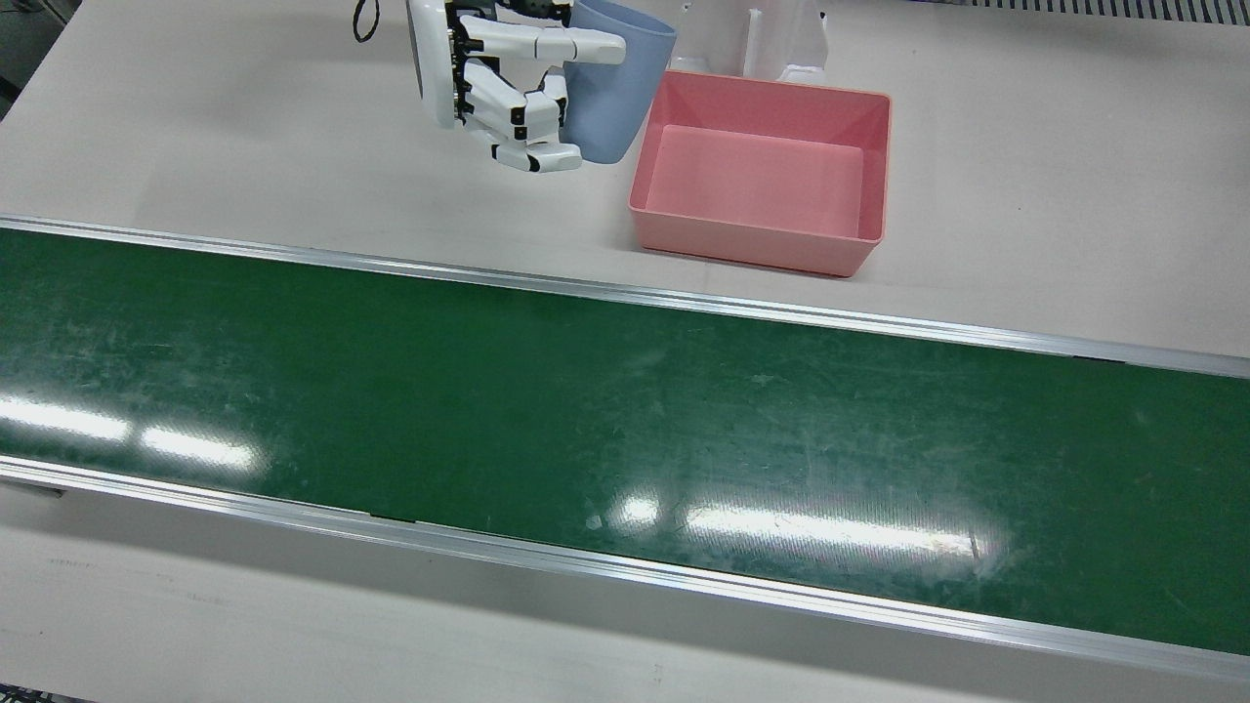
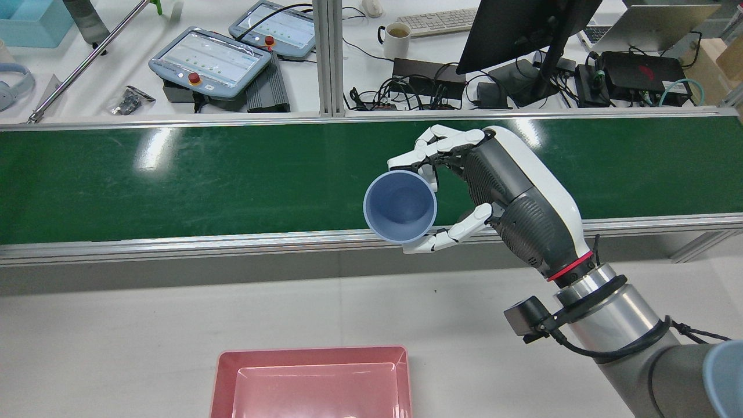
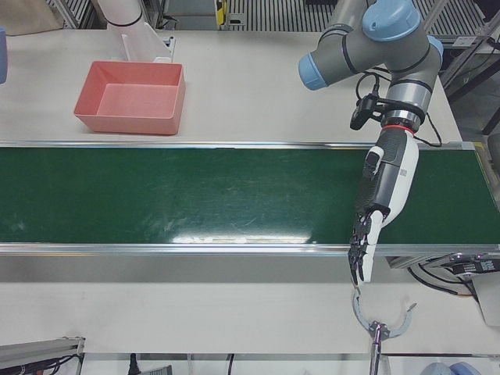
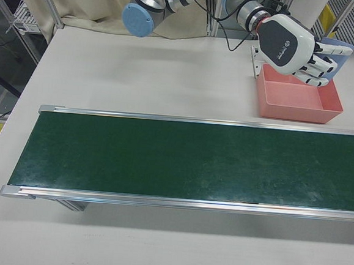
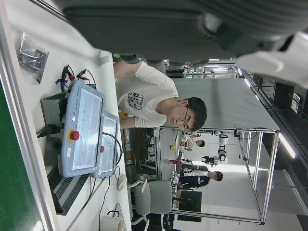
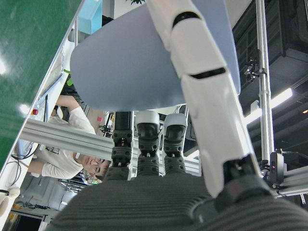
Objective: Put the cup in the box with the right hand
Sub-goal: 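Carry the cup toward the robot and lower it into the pink tray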
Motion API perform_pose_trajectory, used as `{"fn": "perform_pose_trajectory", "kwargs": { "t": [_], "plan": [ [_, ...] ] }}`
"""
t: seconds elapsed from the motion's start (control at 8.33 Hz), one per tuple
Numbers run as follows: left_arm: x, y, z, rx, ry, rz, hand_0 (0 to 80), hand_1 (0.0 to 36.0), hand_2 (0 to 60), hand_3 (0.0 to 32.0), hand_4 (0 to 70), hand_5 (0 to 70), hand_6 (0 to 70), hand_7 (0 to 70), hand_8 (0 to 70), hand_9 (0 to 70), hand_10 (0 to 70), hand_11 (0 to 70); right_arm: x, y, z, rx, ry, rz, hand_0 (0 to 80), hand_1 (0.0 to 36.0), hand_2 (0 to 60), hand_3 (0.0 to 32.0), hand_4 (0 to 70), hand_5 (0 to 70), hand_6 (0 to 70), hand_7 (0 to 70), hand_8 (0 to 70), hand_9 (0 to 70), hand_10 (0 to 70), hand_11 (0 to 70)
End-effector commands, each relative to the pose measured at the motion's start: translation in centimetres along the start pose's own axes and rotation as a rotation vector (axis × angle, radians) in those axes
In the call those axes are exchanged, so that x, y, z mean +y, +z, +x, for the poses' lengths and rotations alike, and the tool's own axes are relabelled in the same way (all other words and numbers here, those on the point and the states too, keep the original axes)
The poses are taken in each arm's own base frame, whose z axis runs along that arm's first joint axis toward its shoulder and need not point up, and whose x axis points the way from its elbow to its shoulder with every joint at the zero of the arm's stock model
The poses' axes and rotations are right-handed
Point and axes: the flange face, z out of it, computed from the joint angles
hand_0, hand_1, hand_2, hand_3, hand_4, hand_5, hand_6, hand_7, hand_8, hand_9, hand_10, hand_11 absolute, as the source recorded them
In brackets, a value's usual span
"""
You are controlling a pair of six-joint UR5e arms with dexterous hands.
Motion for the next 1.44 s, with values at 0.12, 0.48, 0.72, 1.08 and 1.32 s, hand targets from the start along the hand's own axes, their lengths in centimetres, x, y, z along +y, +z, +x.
{"fn": "perform_pose_trajectory", "kwargs": {
  "t": [0.12, 0.48, 0.72, 1.08, 1.32],
  "plan": [
    [0.0, 0.0, 0.0, 0.000, 0.000, 0.000, 0.0, 0.0, 0.0, 0.0, 0.0, 0.0, 0.0, 0.0, 0.0, 0.0, 0.0, 0.0, 2.9, -4.1, 5.9, 0.164, -0.031, -0.048, 80.0, 36.0, 60.0, 0.0, 70.0, 17.5, 38.7, 70.0, 43.8, 67.2, 23.9, 38.1],
    [0.0, 0.0, 0.0, 0.000, 0.000, -0.001, 0.0, 0.0, 0.0, 0.0, 0.0, 0.0, 0.0, 0.0, 0.0, 0.0, 0.0, 0.0, 3.2, -6.2, 10.2, 0.259, -0.066, -0.049, 80.0, 36.0, 60.0, 0.0, 67.8, 16.8, 38.3, 70.0, 43.0, 66.3, 23.5, 37.5],
    [0.0, 0.0, 0.0, 0.000, 0.000, 0.000, 0.0, 0.0, 0.0, 0.0, 0.0, 0.0, 0.0, 0.0, 0.0, 0.0, 0.0, 0.0, 2.9, -7.5, 13.7, 0.319, -0.102, -0.038, 80.0, 36.0, 60.0, 0.0, 68.3, 16.2, 37.9, 70.0, 41.8, 64.7, 22.2, 35.4],
    [0.0, 0.0, 0.0, 0.000, 0.000, 0.000, 0.0, 0.0, 0.0, 0.0, 0.0, 0.0, 0.0, 0.0, 0.0, 0.0, 0.0, 0.0, 2.8, -7.8, 14.4, 0.332, -0.100, -0.037, 51.2, 0.7, 0.0, 0.0, 63.3, 1.0, 15.5, 70.0, 11.5, 29.4, 0.8, 1.2],
    [0.0, 0.0, 0.0, 0.000, 0.000, 0.000, 0.0, 0.0, 0.0, 0.0, 0.0, 0.0, 0.0, 0.0, 0.0, 0.0, 0.0, 0.0, 2.8, -7.8, 14.3, 0.335, -0.088, -0.039, 46.9, 0.0, 0.0, 0.0, 59.4, 0.0, 6.7, 36.1, 2.9, 12.1, 0.0, 0.0]
  ]
}}
